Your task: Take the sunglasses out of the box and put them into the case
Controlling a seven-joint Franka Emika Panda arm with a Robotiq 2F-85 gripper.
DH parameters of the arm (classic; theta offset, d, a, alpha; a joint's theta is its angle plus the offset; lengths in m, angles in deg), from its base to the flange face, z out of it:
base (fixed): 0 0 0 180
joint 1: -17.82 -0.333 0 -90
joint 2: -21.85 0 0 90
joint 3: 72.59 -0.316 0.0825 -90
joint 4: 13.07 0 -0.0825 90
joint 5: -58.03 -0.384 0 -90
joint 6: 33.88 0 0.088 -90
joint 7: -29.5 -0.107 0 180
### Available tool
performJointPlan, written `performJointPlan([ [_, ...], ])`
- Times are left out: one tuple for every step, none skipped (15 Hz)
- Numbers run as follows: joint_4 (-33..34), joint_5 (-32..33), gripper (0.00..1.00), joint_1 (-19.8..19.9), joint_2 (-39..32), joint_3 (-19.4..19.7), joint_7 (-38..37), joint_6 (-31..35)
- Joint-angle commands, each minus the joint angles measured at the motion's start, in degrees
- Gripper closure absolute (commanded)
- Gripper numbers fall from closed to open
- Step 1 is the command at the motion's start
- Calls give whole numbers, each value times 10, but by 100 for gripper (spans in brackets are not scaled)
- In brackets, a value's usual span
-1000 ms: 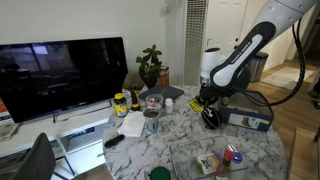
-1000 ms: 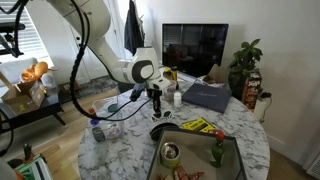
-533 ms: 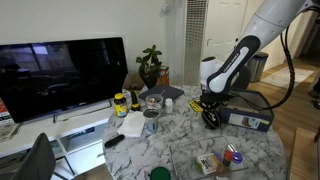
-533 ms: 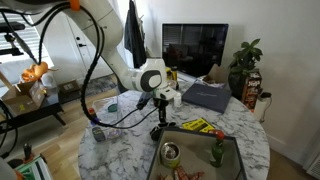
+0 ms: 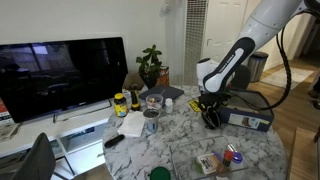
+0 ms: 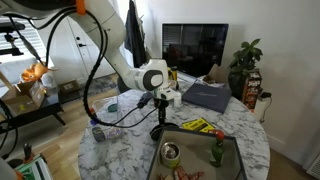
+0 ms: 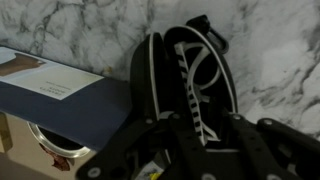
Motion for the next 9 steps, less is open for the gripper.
performJointPlan([
  [-59, 14, 38, -27, 80, 19, -16, 22],
  [-75, 20, 29, -31, 104, 20, -17, 36],
  [-98, 24, 22, -31, 134, 18, -11, 62],
  [-129, 23, 14, -25, 170, 8, 10, 97],
  [-149, 17, 7, -18, 197, -1, 32, 119],
  [-170, 4, 1, -9, 225, -15, 64, 137],
  [-193, -12, 0, 1, 251, -29, 101, 152],
  [-119, 8, 10, -12, 180, -11, 49, 119],
  [-141, 2, 1, -6, 206, -21, 69, 128],
])
